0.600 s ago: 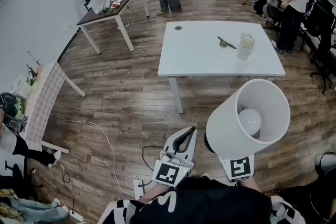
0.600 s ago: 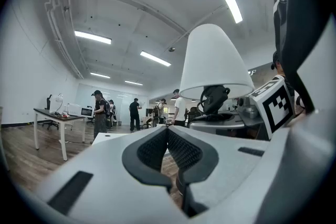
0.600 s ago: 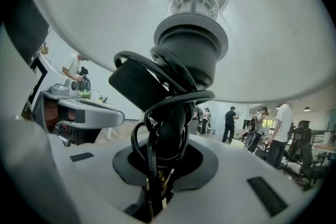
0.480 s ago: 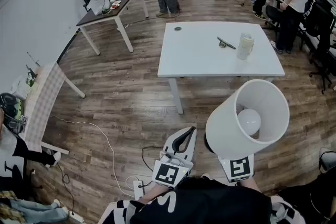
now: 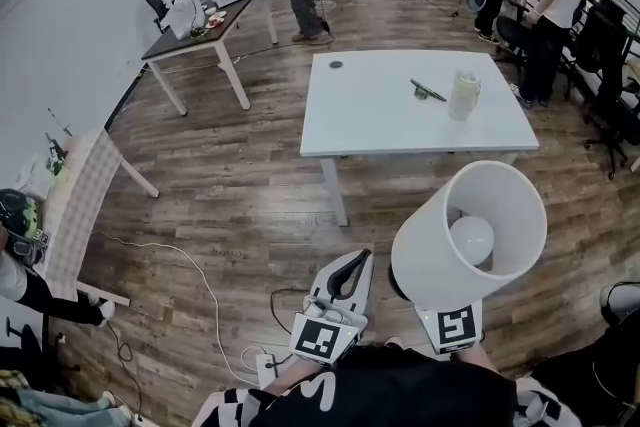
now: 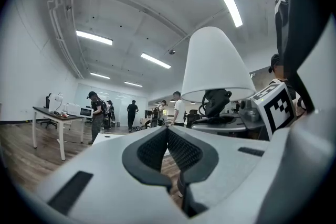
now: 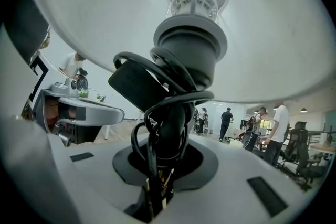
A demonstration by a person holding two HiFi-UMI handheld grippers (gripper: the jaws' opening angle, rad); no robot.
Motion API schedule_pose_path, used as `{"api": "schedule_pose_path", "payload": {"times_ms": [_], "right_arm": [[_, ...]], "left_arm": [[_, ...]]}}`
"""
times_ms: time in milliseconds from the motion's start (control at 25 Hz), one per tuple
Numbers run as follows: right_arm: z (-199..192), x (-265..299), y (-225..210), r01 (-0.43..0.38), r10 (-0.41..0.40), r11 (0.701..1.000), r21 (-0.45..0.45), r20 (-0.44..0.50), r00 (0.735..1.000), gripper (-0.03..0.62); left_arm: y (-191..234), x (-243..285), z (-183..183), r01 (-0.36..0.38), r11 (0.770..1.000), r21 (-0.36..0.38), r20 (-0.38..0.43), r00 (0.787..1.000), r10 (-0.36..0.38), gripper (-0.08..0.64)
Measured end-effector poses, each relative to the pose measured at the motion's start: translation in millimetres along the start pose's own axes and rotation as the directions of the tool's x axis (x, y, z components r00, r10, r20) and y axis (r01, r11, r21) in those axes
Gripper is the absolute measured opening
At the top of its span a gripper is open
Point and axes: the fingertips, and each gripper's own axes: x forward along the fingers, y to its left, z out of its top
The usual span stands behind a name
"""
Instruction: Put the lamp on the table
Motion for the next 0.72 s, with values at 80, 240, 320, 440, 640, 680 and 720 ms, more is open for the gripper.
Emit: {"api": "schedule_pose_path", "payload": {"times_ms": [80, 240, 320, 440, 640, 680, 720], "right_arm": [[-1, 0, 1, 0.004, -0.004, 1.0, 0.016, -0.003, 1.0, 0.072], [-2, 1, 6, 0.021, -0.02, 0.999, 0.048, -0.015, 1.0, 0.072], [0, 3, 9, 0.024, -0.023, 0.999, 0.04, -0.017, 1.0, 0.073], [11, 9, 11, 0.03, -0.028, 0.999, -0.016, 0.088, 0.996, 0.073], [13, 12, 19, 0.042, -0.042, 0.999, 0.004, 0.088, 0.995, 0.073], [9, 11, 23, 0.039, -0.039, 0.999, 0.018, 0.032, 0.999, 0.073], [5, 11, 27, 0.038, -0.038, 0.999, 0.029, -0.011, 0.999, 0.072]], "left_arm": [[3, -1, 0, 0.001, 1.0, -0.003, 0.005, 1.0, -0.001, 0.005], [7, -5, 0, 0.009, 1.0, -0.006, 0.009, 1.0, -0.009, 0.005], [9, -8, 1, 0.007, 1.0, -0.009, 0.009, 1.0, -0.007, 0.005], [16, -13, 1, 0.0, 1.0, -0.014, 0.01, 1.0, 0.0, 0.005], [23, -20, -1, 0.011, 1.0, -0.024, 0.004, 1.0, -0.011, 0.005], [25, -21, -2, 0.013, 1.0, -0.026, 0.003, 1.0, -0.013, 0.005], [27, -22, -2, 0.016, 1.0, -0.027, 0.001, 1.0, -0.016, 0.005]]}}
